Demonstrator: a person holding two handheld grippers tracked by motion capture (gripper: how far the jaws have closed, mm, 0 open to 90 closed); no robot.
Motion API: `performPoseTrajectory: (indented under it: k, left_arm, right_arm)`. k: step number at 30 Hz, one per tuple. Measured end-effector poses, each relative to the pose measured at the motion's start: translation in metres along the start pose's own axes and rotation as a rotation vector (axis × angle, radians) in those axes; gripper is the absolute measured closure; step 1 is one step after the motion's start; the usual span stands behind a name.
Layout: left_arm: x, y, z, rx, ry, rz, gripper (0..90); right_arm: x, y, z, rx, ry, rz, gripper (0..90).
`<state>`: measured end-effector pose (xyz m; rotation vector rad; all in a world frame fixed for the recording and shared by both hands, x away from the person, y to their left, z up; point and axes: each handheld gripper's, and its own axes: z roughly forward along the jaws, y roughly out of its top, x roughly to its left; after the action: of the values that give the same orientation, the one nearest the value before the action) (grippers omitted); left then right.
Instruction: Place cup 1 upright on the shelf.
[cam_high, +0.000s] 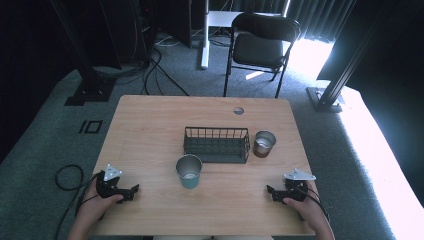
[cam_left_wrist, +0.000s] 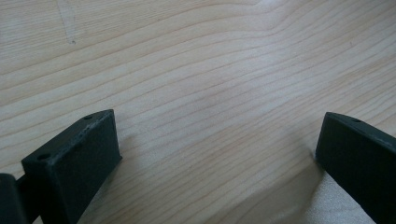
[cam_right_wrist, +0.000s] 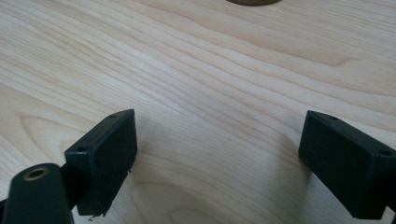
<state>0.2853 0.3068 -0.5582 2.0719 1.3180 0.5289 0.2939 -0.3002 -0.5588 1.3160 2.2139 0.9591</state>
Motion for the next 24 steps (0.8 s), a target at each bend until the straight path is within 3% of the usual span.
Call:
performPoseTrajectory:
  k: [7,14,24]
  left_arm:
    - [0.0,0.0,0.0,0.0,0.0,0.0,0.4]
    - [0.0,0.0,0.0,0.0,0.0,0.0,0.4]
    - [0.0,0.0,0.0,0.0,0.0,0.0,0.4]
  right_arm:
    - [0.005,0.008,0.003,-0.002,0.015,-0.018,11.4]
    - [0.013,0.016,0.005,0.0,0.04,-0.07,11.4]
    - [0.027,0.026,0.011,-0.018,0.104,-0.096,11.4]
